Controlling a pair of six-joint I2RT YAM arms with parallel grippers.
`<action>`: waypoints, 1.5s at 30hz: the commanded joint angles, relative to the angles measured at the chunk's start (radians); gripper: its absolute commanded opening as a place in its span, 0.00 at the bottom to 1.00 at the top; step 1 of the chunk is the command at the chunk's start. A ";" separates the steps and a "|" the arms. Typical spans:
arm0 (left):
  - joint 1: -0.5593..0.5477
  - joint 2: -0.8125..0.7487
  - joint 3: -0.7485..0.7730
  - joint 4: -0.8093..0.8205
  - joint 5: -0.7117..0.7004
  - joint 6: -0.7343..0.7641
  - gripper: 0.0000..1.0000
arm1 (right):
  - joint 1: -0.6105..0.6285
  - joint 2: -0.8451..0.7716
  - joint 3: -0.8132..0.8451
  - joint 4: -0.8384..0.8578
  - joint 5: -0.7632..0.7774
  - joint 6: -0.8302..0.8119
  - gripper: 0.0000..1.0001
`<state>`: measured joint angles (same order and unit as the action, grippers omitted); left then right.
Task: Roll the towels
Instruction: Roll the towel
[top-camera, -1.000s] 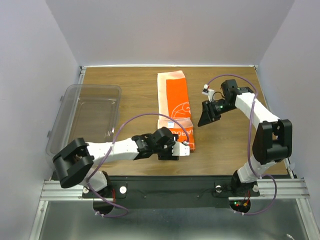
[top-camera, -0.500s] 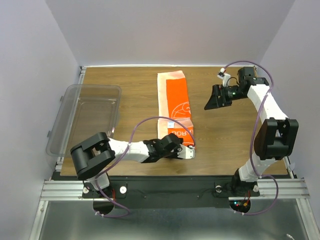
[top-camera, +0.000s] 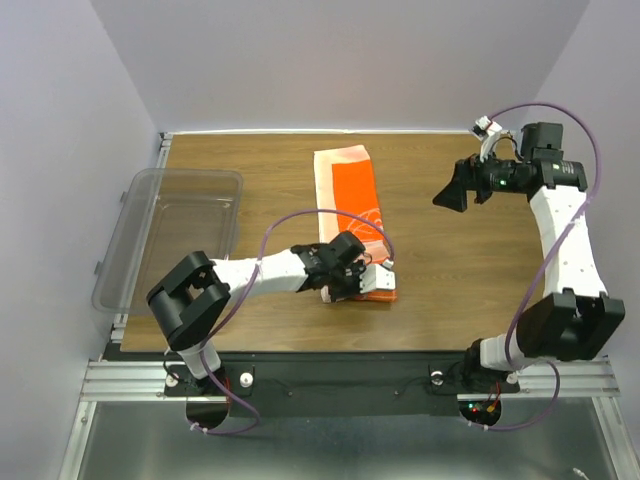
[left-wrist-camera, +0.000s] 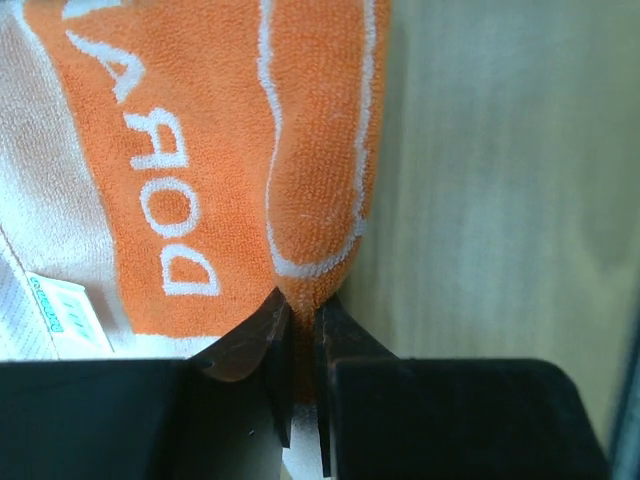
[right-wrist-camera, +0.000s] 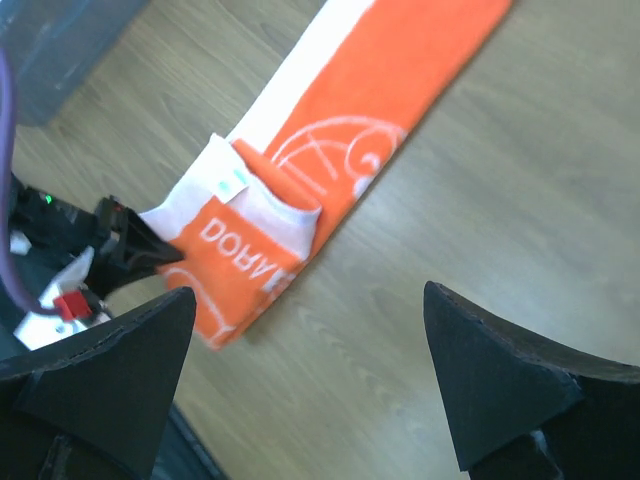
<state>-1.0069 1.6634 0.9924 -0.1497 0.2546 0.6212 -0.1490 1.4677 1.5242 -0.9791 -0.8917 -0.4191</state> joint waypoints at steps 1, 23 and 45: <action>0.056 0.013 0.130 -0.263 0.291 -0.051 0.11 | 0.006 -0.122 -0.045 0.014 -0.015 -0.205 1.00; 0.314 0.653 0.626 -0.705 0.765 0.008 0.20 | 0.743 -0.327 -0.561 0.302 0.534 -0.227 1.00; 0.367 0.691 0.686 -0.734 0.738 0.031 0.28 | 0.968 -0.064 -0.811 0.769 0.734 -0.165 0.64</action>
<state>-0.6624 2.3253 1.6604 -0.9070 1.1076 0.5884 0.8192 1.4002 0.7464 -0.3325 -0.1677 -0.5972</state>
